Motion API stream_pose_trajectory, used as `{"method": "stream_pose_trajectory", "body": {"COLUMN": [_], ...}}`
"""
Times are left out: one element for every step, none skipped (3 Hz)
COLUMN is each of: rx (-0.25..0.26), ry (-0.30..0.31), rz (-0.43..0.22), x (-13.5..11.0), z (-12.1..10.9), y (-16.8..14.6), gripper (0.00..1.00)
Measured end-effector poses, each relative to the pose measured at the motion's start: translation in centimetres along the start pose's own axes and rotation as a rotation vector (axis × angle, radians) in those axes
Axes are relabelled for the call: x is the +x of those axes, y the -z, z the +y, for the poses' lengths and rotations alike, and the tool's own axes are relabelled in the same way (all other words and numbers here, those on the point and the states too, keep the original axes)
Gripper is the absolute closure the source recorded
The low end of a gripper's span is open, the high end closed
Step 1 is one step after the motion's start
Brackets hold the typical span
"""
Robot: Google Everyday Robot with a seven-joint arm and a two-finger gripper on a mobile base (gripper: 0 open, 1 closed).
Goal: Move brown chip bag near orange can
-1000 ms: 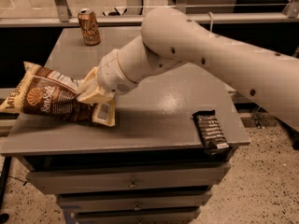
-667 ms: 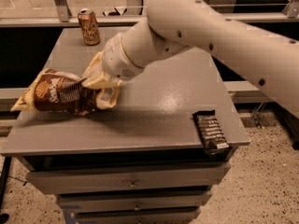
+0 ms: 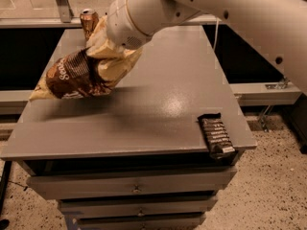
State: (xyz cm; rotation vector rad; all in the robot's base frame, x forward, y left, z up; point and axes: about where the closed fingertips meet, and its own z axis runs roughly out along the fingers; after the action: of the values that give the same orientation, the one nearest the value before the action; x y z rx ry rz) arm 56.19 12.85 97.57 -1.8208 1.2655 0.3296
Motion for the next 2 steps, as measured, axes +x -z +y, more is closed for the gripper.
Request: {"method": "stream_pose_trajectory", "body": {"rx": [-0.003,0.083], "ry": [-0.001,-0.01], "rz": [0.0,0.038], "x": [0.0,1.7], "z": [0.1,0.1], "y": [-0.1,2.0], "gripper": [1.0,1.0]}}
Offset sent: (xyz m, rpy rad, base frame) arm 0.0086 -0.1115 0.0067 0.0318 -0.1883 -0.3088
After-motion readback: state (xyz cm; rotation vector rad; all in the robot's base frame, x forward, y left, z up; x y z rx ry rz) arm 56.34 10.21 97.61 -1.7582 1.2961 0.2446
